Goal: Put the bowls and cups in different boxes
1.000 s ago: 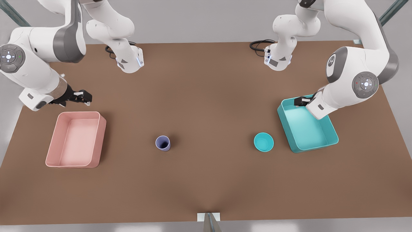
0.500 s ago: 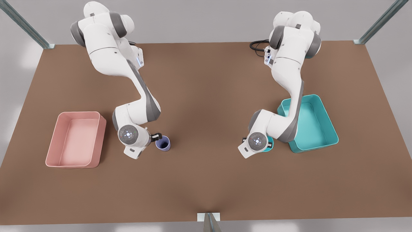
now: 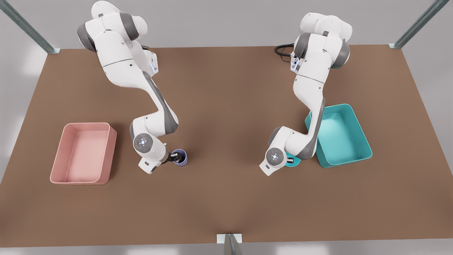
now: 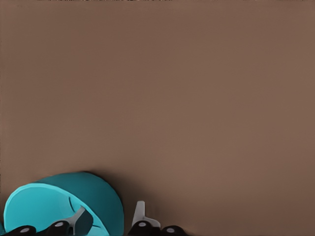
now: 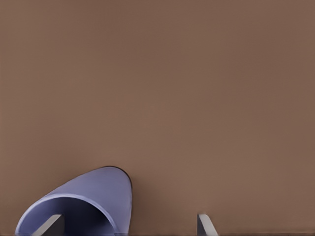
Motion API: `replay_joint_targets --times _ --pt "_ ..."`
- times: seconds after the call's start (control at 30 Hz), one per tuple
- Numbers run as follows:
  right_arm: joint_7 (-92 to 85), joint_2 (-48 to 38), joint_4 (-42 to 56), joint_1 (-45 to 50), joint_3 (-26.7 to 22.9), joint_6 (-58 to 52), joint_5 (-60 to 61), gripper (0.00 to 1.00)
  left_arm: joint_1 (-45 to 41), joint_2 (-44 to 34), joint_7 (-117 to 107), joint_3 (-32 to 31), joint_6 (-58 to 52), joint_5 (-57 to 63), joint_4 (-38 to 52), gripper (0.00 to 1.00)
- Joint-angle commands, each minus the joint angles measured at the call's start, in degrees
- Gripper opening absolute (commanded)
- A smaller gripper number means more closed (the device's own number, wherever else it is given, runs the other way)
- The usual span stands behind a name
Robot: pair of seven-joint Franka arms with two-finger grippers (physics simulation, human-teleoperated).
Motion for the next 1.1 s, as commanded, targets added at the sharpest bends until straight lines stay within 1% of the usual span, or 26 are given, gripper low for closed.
replay_joint_targets --times 0.0,0.13,0.2,0.23,0.27,0.33,0.37,0.4,0.43,0.47,0.5,0.57,0.63,0.7,0.77,0.8,0.83,0.9,1.0,1.07 --pt "4.92 -0.97 -2.56 0.10 0.00 4.52 0.10 1.00 0.03 -0.04 -7.00 0.07 1.11 -0.33 0.04 0.39" --pt "5.00 0.00 -3.89 0.18 0.00 6.11 0.01 1.00 0.11 -0.04 -6.91 0.07 0.94 -0.24 0.21 0.39" --pt "4.92 2.02 -3.36 0.27 0.00 7.69 -0.07 1.00 0.20 -0.22 -7.09 0.07 0.32 -0.33 0.21 0.21" --pt "4.92 3.07 -3.36 0.27 0.00 9.27 0.01 1.00 0.29 -0.48 -7.18 0.16 0.15 0.55 0.30 0.21" --pt "5.00 3.86 -3.36 0.27 0.00 10.24 0.10 1.00 0.29 -1.01 -7.18 0.16 -2.31 2.92 0.39 0.21" --pt "5.27 4.74 -3.44 0.27 0.09 10.94 0.10 1.00 1.87 -3.73 -7.18 0.16 -3.36 2.75 0.30 0.21" --pt "5.27 4.75 -3.53 0.27 0.09 11.29 0.10 0.89 2.84 -5.57 -7.18 0.16 -5.47 2.66 0.30 0.21" --pt "5.27 4.48 -3.53 0.27 0.00 11.21 0.10 0.63 3.98 -6.72 -7.18 0.16 -7.14 2.66 0.30 0.21" --pt "5.27 4.13 -3.45 0.27 0.09 10.86 0.10 0.42 5.38 -9.44 -7.35 0.16 -9.33 2.22 0.30 0.21" --pt "5.27 3.95 -3.36 0.27 0.09 10.59 0.10 0.27 8.11 -14.19 -7.18 0.07 -14.79 0.99 0.39 0.21" --pt "5.27 3.95 -3.18 0.27 0.09 10.33 0.10 0.21 10.66 -16.13 -7.18 -0.37 -19.18 0.46 0.83 0.21" --pt "6.76 3.78 -2.30 0.45 0.97 8.92 0.19 0.21 15.32 -20.69 -7.00 -0.28 -21.30 -1.38 -0.57 0.21" --pt "7.55 3.78 -2.22 0.45 1.58 8.92 0.10 0.21 18.48 -27.11 -7.09 0.16 -21.04 -1.47 -8.13 0.21" --pt "6.85 2.55 -2.13 0.36 1.58 7.35 0.01 0.21 22.87 -27.11 -7.09 0.25 -16.30 -1.56 -12.26 0.21" --pt "3.87 -5.00 -1.78 -0.25 1.58 -0.91 0.10 0.21 24.90 -27.20 -7.09 0.25 -9.45 -1.56 -19.02 0.21" --pt "0.28 -7.63 -1.69 -0.87 1.41 -2.76 0.10 0.21 24.81 -27.20 -7.09 0.25 -6.98 -1.56 -21.22 0.21" --pt "-8.34 -9.05 0.33 -4.47 1.32 -4.70 0.10 0.21 24.90 -27.03 -7.09 0.25 -1.18 -1.56 -26.15 0.21" --pt "-21.44 -9.05 7.45 -11.06 1.14 -12.52 -0.51 0.21 24.90 -25.71 -7.09 0.25 3.84 -1.56 -28.97 0.21" --pt "-33.92 -8.26 11.76 -19.59 0.88 -12.79 -3.85 0.21 25.86 -23.95 -7.09 0.25 12.62 -1.56 -33.88 0.21" --pt "-39.73 -8.35 13.34 -26.36 0.97 -13.58 -3.85 0.21 26.22 -22.90 -7.09 0.25 14.03 -1.56 -34.59 0.21"
